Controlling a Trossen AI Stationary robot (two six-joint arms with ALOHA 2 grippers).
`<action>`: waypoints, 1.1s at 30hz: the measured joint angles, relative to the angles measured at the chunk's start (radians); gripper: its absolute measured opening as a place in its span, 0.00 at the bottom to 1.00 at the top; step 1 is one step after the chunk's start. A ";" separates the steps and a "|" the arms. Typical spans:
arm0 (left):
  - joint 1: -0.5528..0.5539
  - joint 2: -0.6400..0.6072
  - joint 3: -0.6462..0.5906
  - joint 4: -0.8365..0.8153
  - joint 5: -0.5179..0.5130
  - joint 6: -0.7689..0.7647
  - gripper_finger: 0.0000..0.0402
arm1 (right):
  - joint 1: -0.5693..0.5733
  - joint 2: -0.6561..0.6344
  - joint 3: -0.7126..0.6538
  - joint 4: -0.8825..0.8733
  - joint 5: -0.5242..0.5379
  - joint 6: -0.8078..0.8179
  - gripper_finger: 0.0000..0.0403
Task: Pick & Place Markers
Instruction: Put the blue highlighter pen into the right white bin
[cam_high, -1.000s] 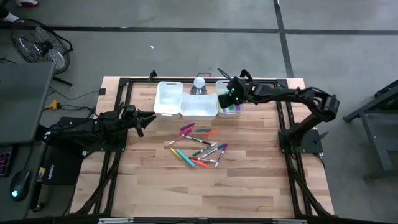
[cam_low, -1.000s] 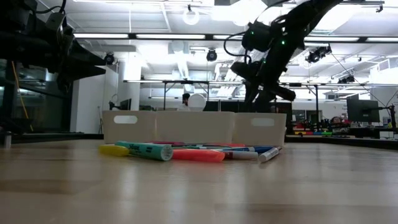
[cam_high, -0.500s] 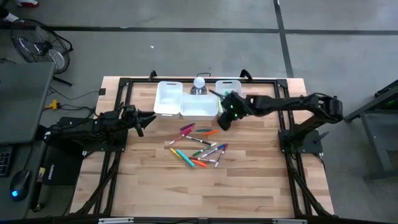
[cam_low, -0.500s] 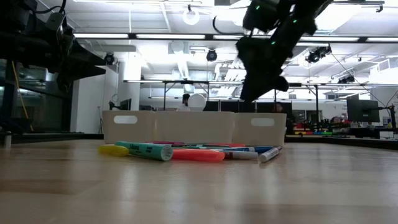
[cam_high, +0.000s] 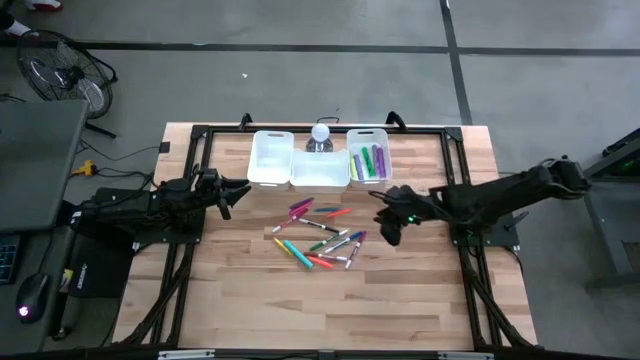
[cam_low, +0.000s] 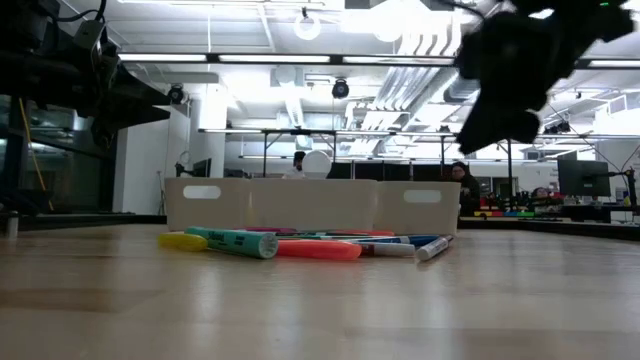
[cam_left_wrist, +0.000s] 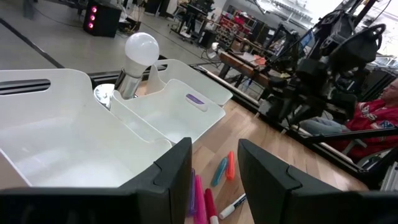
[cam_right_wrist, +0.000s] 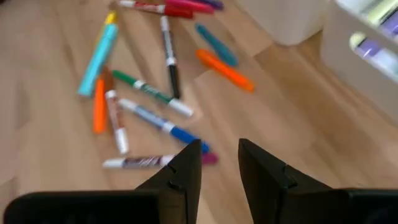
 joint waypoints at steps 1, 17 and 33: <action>0.000 0.000 0.000 0.000 0.000 0.000 0.32 | 0.013 -0.027 -0.016 0.004 0.000 0.002 0.23; 0.000 0.000 0.000 0.000 0.000 0.000 0.32 | 0.131 -0.254 -0.137 0.018 0.013 -0.021 0.23; 0.000 0.000 -0.002 0.012 -0.009 0.000 0.32 | 0.130 -0.251 -0.137 0.042 0.061 0.035 0.23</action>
